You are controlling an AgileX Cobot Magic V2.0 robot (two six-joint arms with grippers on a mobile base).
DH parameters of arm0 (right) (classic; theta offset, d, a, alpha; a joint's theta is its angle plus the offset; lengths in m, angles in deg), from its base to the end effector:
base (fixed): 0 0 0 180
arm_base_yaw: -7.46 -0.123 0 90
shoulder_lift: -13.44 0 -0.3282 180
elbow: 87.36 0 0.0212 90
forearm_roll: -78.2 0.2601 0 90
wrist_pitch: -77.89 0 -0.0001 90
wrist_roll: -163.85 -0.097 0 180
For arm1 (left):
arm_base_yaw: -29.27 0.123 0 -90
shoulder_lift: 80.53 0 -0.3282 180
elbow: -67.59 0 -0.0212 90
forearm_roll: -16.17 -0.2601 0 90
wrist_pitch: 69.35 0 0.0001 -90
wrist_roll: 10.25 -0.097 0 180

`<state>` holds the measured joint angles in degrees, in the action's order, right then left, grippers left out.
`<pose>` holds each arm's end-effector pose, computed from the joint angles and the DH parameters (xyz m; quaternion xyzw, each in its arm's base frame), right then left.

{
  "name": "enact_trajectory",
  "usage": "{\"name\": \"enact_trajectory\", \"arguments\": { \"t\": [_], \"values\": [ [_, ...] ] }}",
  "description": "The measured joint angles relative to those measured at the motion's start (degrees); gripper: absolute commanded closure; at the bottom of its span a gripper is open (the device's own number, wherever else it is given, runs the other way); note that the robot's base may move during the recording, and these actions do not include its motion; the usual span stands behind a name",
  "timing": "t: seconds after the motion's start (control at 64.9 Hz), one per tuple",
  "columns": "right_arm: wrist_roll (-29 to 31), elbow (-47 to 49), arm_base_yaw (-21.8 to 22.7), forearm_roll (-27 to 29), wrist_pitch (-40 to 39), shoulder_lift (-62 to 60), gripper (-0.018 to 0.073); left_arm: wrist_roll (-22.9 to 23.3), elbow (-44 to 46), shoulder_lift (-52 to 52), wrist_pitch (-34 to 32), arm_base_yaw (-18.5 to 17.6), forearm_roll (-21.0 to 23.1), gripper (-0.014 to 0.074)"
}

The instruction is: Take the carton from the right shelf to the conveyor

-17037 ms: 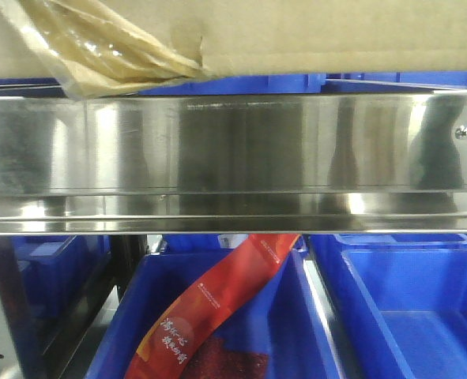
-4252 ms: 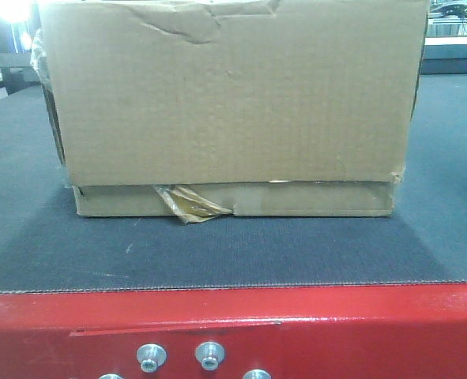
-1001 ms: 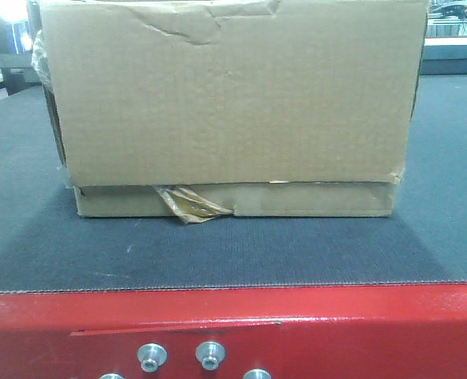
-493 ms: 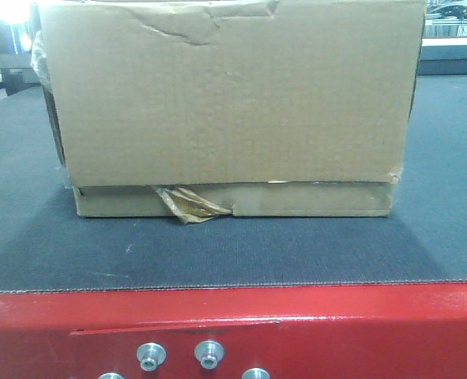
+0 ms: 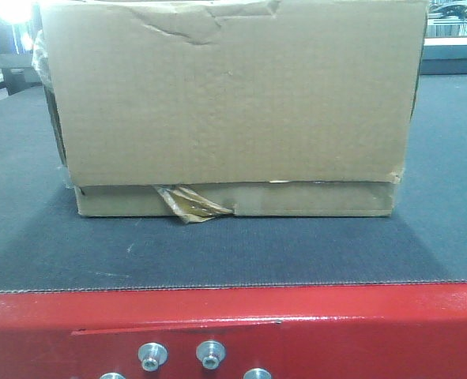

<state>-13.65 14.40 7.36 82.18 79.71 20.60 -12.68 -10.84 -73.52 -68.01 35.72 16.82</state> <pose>0.0288 0.0003 0.2105 0.0075 0.6897 0.0107 0.7240 0.0285 0.0032 0.2102 -0.0279 0.6864 0.0521 0.7248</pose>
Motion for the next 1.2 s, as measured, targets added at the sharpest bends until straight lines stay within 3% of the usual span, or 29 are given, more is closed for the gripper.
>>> {"name": "enact_trajectory", "arguments": {
  "t": [1.202],
  "values": [
    [0.1,0.0,0.0,0.0,-1.0,-0.2,0.0627,0.0,0.0,0.0,0.0,0.0,0.0,0.0604]
  ]
}}
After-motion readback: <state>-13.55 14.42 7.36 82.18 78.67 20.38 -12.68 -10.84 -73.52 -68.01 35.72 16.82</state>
